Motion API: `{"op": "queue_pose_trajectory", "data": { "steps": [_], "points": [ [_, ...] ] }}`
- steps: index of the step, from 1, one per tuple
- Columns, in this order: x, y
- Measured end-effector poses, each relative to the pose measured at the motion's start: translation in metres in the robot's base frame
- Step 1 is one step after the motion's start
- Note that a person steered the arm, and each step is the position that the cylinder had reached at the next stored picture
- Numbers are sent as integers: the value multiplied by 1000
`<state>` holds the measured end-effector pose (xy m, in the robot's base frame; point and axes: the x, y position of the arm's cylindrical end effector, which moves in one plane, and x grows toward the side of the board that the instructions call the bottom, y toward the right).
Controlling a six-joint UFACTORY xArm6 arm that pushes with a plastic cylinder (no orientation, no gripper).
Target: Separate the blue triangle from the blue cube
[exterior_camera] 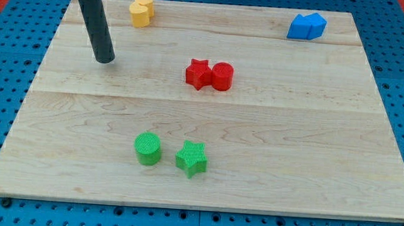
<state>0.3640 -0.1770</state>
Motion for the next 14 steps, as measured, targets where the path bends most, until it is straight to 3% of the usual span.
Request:
{"op": "queue_pose_trajectory", "data": {
  "steps": [6, 7, 9, 11, 12, 13, 14],
  "points": [
    [2, 11],
    [-31, 75],
    [-32, 218],
    [-50, 401],
    [-95, 475],
    [-120, 432],
    [-120, 344]
  ]
}}
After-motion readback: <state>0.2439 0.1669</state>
